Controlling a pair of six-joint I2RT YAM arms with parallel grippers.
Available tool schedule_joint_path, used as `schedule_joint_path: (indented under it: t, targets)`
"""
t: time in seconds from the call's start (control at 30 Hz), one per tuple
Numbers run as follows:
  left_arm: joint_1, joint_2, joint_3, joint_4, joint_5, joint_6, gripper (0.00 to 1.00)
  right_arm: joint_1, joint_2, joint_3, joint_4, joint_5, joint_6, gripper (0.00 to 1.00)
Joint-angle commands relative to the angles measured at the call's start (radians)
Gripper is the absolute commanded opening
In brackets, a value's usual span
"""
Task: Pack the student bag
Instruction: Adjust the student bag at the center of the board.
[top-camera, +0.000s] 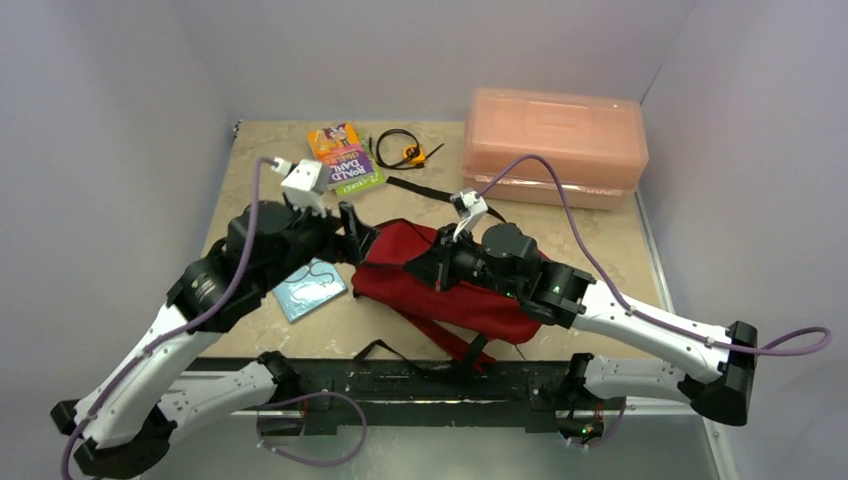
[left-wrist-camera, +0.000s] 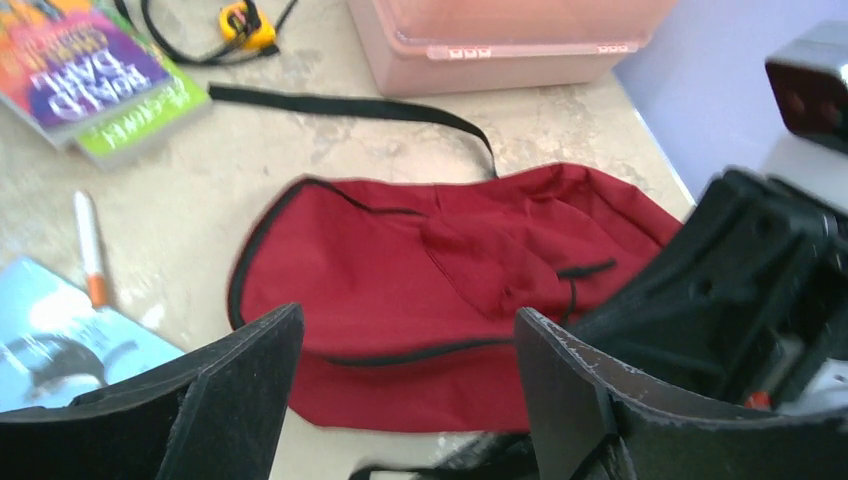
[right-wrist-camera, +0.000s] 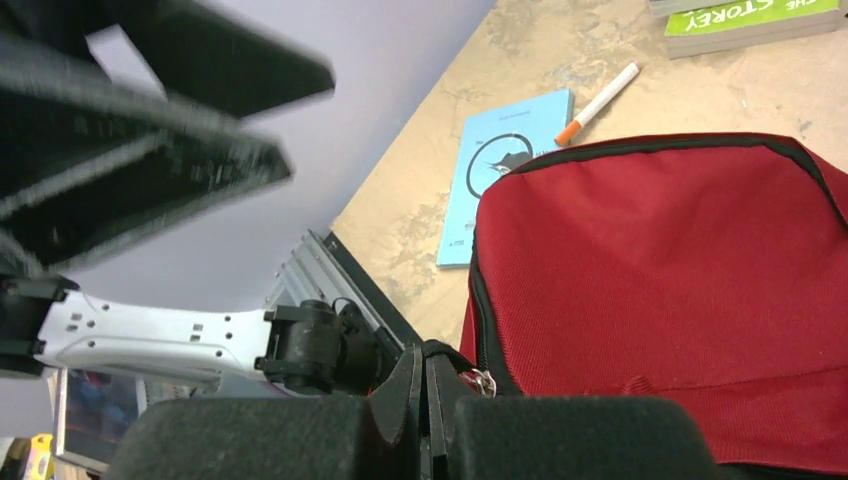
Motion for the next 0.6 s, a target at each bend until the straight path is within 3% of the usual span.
schedule_joint_path:
  t: [0.0, 0.13, 0.3, 0.57]
  targets:
    - [0.002, -0.163, -0.180, 0.014, 0.033, -0.242, 0.75, 0.002, 0.025, 0.075, 0.127, 0.031, 0.023, 0.00]
    - [0.002, -0.244, -0.333, 0.074, 0.127, -0.374, 0.73, 0.002, 0.055, 0.098, 0.155, 0.022, 0.032, 0.00]
    - [0.002, -0.256, -0.344, 0.087, 0.163, -0.385, 0.75, 0.002, 0.092, 0.137, 0.125, -0.018, -0.028, 0.00]
    - [0.002, -0.247, -0.267, -0.024, -0.009, -0.285, 0.73, 0.002, 0.115, 0.117, -0.080, 0.009, -0.217, 0.00]
